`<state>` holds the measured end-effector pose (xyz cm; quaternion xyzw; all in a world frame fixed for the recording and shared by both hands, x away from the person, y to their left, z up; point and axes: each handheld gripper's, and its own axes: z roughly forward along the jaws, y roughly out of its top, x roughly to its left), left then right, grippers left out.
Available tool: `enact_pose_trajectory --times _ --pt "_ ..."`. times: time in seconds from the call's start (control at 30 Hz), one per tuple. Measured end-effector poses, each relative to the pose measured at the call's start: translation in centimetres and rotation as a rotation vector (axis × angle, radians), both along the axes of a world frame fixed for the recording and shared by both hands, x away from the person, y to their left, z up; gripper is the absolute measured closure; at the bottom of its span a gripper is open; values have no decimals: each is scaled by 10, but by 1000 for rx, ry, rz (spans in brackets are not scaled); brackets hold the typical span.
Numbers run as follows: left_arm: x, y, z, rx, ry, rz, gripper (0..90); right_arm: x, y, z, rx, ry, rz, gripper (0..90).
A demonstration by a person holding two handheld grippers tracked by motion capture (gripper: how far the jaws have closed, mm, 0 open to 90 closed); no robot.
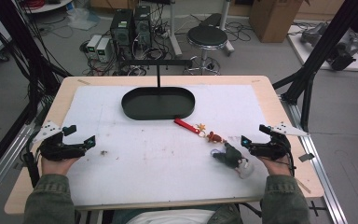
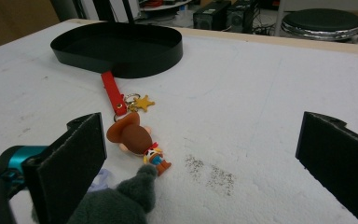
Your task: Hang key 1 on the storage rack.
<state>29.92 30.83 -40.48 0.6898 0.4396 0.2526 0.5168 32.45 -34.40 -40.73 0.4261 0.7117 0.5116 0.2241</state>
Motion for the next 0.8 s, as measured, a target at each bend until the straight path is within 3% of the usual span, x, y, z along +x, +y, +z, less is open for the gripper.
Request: enact_pose_trajectory --times 0.13,0.33,0.43,0.47,0.5,0.57,0.73,0.8 --pt "-1 0 0 4 5 0 65 1 2 1 -9 1 2 7" --pt "-1 -3 -1 13 15 -8 65 5 9 13 10 -8 -12 7" --pt "-2 -3 -1 16 14 -9 65 7 13 15 -8 -9 5 7" --pt "-2 -3 -2 16 15 -10 65 11 17 16 -48 0 22 7" --pt "-2 -3 -2 15 16 -9 65 11 17 16 -48 0 22 7" --pt "-1 -3 -2 16 19 -8 65 17 24 19 -97 7 41 7" --pt "-3 -3 -2 19 24 -10 65 25 33 27 -118 6 72 7" --pt "-4 -4 -2 21 23 -13 65 30 40 37 -102 4 96 7"
